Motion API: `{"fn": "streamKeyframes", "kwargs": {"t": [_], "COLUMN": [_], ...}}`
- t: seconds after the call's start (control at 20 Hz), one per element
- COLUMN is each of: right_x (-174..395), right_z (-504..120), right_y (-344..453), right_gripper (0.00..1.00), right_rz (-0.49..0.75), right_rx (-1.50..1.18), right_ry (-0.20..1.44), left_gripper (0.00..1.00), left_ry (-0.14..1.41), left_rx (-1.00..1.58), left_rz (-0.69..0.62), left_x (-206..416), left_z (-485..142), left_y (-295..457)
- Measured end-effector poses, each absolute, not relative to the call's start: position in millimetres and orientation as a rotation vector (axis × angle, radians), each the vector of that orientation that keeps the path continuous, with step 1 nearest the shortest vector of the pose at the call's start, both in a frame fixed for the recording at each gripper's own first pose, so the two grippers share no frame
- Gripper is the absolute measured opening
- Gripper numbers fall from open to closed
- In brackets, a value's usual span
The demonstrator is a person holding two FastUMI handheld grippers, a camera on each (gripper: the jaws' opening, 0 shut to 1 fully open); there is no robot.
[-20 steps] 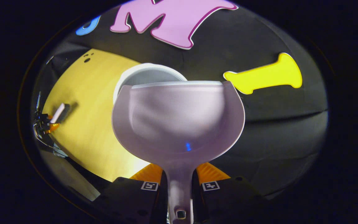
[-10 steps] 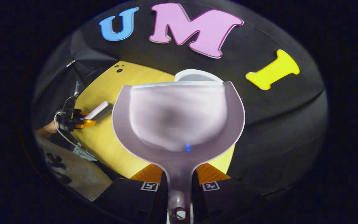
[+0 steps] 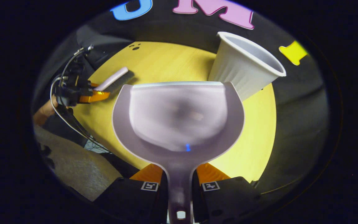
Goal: Pick up the small broom and dustpan from the desktop, sweep the trash into the dustpan with the broom, and then empty the trash into the garbage bin.
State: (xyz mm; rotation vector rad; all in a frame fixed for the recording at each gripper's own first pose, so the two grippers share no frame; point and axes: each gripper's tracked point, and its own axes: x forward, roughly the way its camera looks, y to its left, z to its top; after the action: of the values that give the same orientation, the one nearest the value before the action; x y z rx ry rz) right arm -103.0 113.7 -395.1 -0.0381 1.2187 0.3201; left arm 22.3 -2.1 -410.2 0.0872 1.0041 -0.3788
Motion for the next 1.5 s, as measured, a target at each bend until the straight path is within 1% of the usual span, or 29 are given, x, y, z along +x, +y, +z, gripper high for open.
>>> {"fn": "streamKeyframes", "kwargs": {"t": [0.05, 0.25, 0.3, 0.35, 0.4, 0.45, 0.55, 0.6, 0.65, 0.75, 0.9, 0.95, 1.0, 1.05, 1.15, 1.2, 1.25, 1.3, 1.35, 1.4, 1.45, 1.5], "right_x": [-102.1, -97.9, -98.1, -98.3, -98.5, -97.3, -97.0, -95.2, -94.2, -94.8, -96.2, -96.4, -100.2, -99.1, -101.8, -103.1, -104.2, -105.2, -107.3, -110.5, -113.2, -114.9], "right_z": [-409.8, -461.4, -467.4, -474.0, -479.8, -484.3, -490.3, -496.8, -501.1, -508.3, -506.2, -506.2, -508.4, -510.7, -505.4, -499.4, -492.8, -485.9, -476.8, -466.3, -455.4, -443.6], "right_y": [119.9, 140.9, 141.0, 142.3, 146.0, 148.9, 150.6, 150.6, 149.2, 150.6, 151.5, 151.0, 152.0, 152.2, 150.4, 150.5, 149.7, 147.6, 144.6, 142.1, 140.1, 139.6], "right_gripper": [0.35, 0.36, 0.36, 0.32, 0.36, 0.36, 0.36, 0.36, 0.36, 0.36, 0.37, 0.37, 0.39, 0.40, 0.44, 0.39, 0.42, 0.42, 0.43, 0.43, 0.42, 0.42], "right_rz": [0.313, 0.294, 0.295, 0.287, 0.281, 0.276, 0.267, 0.267, 0.266, 0.274, 0.271, 0.268, 0.274, 0.276, 0.279, 0.279, 0.278, 0.284, 0.292, 0.301, 0.311, 0.320], "right_rx": [-0.028, 0.012, 0.007, 0.005, 0.003, 0.003, 0.002, 0.000, -0.001, 0.017, 0.032, 0.030, 0.030, 0.025, 0.034, 0.045, 0.053, 0.059, 0.057, 0.053, 0.055, 0.063], "right_ry": [1.223, 1.238, 1.243, 1.250, 1.256, 1.258, 1.268, 1.271, 1.273, 1.280, 1.283, 1.283, 1.288, 1.283, 1.280, 1.274, 1.268, 1.254, 1.241, 1.229, 1.212, 1.188], "left_gripper": [0.29, 0.28, 0.29, 0.28, 0.29, 0.28, 0.30, 0.29, 0.30, 0.30, 0.30, 0.34, 0.34, 0.37, 0.38, 0.38, 0.34, 0.37, 0.38, 0.34, 0.36, 0.34], "left_ry": [1.006, 1.008, 1.011, 1.012, 1.013, 1.016, 1.026, 1.033, 1.038, 1.052, 1.073, 1.071, 1.067, 1.060, 1.045, 1.039, 1.029, 1.020, 1.008, 0.995, 0.985, 0.973], "left_rx": [0.091, 0.112, 0.118, 0.122, 0.124, 0.124, 0.132, 0.142, 0.150, 0.158, 0.162, 0.166, 0.171, 0.179, 0.206, 0.218, 0.226, 0.234, 0.244, 0.252, 0.253, 0.252], "left_rz": [-0.379, -0.378, -0.373, -0.368, -0.364, -0.362, -0.353, -0.347, -0.344, -0.339, -0.321, -0.316, -0.315, -0.314, -0.303, -0.295, -0.290, -0.283, -0.274, -0.264, -0.258, -0.253], "left_x": [22.0, 24.6, 25.8, 26.4, 28.1, 31.5, 36.1, 37.5, 38.5, 38.3, 32.0, 32.2, 30.9, 29.1, 29.0, 28.0, 26.5, 23.5, 19.6, 17.0, 13.4, 9.8], "left_z": [-412.4, -426.9, -430.7, -429.9, -432.2, -439.0, -449.9, -454.4, -458.1, -464.0, -467.8, -468.8, -468.4, -466.6, -460.7, -456.6, -451.6, -445.8, -438.2, -430.5, -423.3, -415.3], "left_y": [-2.3, -4.7, -5.3, -5.5, -5.6, -5.9, -4.5, -3.5, -3.1, -0.7, 3.8, 4.7, 6.0, 5.3, 8.1, 9.3, 9.7, 10.2, 11.6, 12.7, 12.0, 11.3]}}
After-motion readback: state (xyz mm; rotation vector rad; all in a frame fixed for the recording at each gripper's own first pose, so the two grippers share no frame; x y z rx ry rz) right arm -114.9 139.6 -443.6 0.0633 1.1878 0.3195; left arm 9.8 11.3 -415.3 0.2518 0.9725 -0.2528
